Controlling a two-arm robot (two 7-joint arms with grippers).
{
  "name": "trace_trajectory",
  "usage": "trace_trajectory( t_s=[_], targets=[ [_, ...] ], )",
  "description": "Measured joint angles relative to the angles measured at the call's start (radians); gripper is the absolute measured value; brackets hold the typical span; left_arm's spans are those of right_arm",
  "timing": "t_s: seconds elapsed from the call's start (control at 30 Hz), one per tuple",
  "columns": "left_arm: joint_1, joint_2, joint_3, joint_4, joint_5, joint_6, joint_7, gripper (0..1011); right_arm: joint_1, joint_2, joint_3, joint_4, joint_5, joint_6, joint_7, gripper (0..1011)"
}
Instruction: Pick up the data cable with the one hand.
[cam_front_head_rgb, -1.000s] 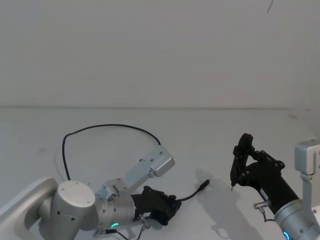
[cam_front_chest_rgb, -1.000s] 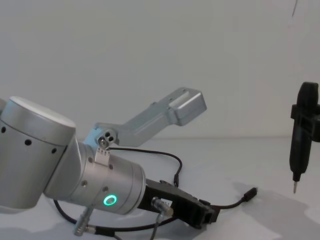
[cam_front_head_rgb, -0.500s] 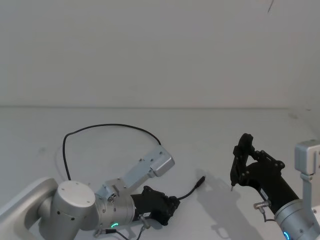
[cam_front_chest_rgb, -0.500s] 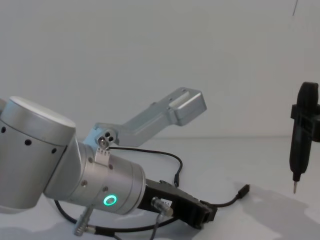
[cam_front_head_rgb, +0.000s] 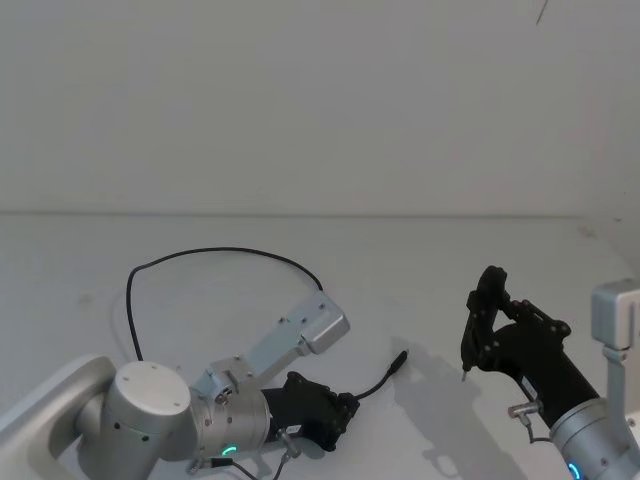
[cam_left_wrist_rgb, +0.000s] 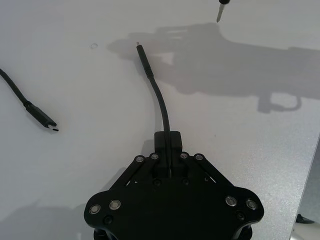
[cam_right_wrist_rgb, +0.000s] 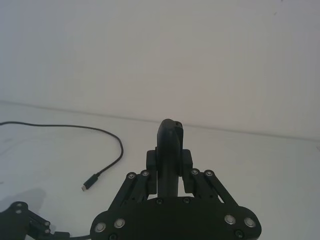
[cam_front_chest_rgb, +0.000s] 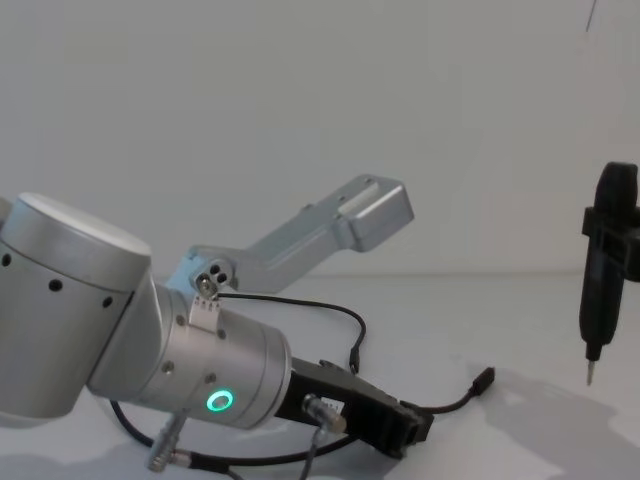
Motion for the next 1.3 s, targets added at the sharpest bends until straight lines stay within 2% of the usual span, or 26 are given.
trace_trajectory(
  t_s=[0.3,0.53,0.87,1.3],
  targets=[
    [-0.007,0.026,0.019,-0.009,0.033,-0.054,-0.028,56,-0.012,-0.002,0.023,-0.038,0.039,-0.005,0.028,279],
    [-0.008,0.064,0.024,-0.037,0.057,-0.109,-0.051,56,-0.025,-0.003,0.053,-0.094,0.099,0.018,0.059,279],
    [0.007,0.105,0.003,-0.095,0.072,-0.178,-0.06,56,-0.022,0.001,0.082,-0.142,0.165,0.067,0.083,279],
    [0.025,0.133,-0.024,-0.151,0.077,-0.217,-0.059,56,-0.001,0.01,0.089,-0.158,0.192,0.079,0.1,279]
  ],
)
